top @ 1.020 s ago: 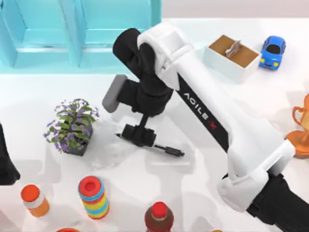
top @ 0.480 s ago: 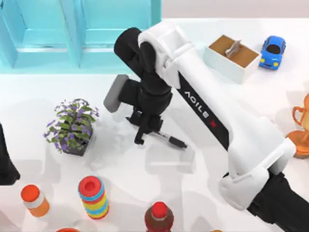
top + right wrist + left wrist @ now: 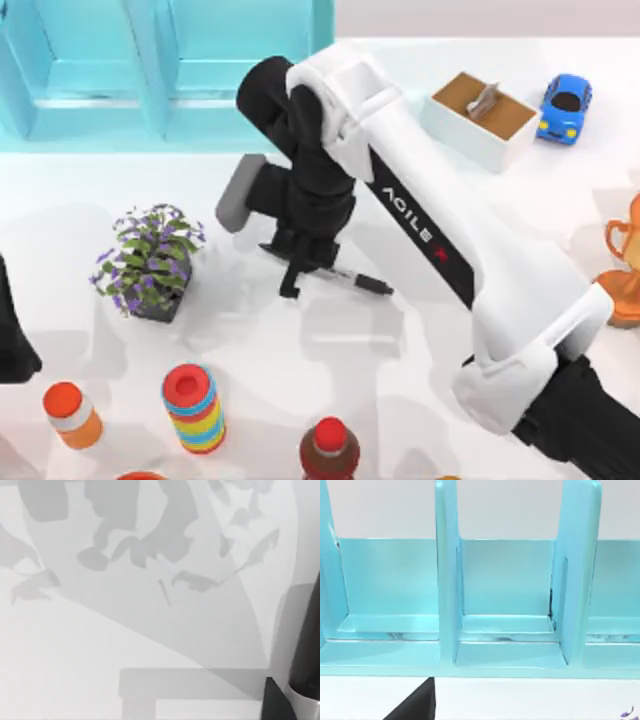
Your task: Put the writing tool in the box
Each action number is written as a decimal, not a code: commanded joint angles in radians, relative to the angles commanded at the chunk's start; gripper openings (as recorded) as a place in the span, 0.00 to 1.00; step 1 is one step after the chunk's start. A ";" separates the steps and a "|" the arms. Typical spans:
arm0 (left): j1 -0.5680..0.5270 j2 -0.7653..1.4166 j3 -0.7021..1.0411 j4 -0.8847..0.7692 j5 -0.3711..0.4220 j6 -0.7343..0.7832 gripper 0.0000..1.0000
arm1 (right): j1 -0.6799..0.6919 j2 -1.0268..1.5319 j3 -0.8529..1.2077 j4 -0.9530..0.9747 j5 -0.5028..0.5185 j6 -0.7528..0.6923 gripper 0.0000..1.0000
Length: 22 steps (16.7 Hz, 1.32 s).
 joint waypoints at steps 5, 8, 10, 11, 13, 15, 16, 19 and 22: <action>0.000 0.000 0.000 0.000 0.000 0.000 1.00 | 0.004 -0.104 -0.115 0.035 -0.003 -0.007 0.00; 0.000 0.000 0.000 0.000 0.000 0.000 1.00 | 0.004 -0.236 -0.308 0.076 -0.004 -0.006 0.00; 0.000 0.000 0.000 0.000 0.000 0.000 1.00 | 0.004 -0.332 -0.457 0.104 -0.006 -0.005 0.00; 0.000 0.000 0.000 0.000 0.000 0.000 1.00 | 0.003 -0.378 -0.522 0.118 -0.007 -0.005 0.00; 0.000 0.000 0.000 0.000 0.000 0.000 1.00 | 0.002 -0.460 -0.622 0.143 -0.008 -0.004 0.00; 0.000 0.000 0.000 0.000 0.000 0.000 1.00 | 0.000 -0.513 -0.678 0.161 -0.008 -0.002 0.00; 0.000 0.000 0.000 0.000 0.000 0.000 1.00 | -0.001 -0.525 -0.690 0.165 -0.008 -0.001 0.00; 0.000 0.000 0.000 0.000 0.000 0.000 1.00 | -0.001 -0.528 -0.692 0.166 -0.008 -0.001 0.00; 0.000 0.000 0.000 0.000 0.000 0.000 1.00 | -0.010 -0.534 -0.690 0.172 -0.010 0.009 0.00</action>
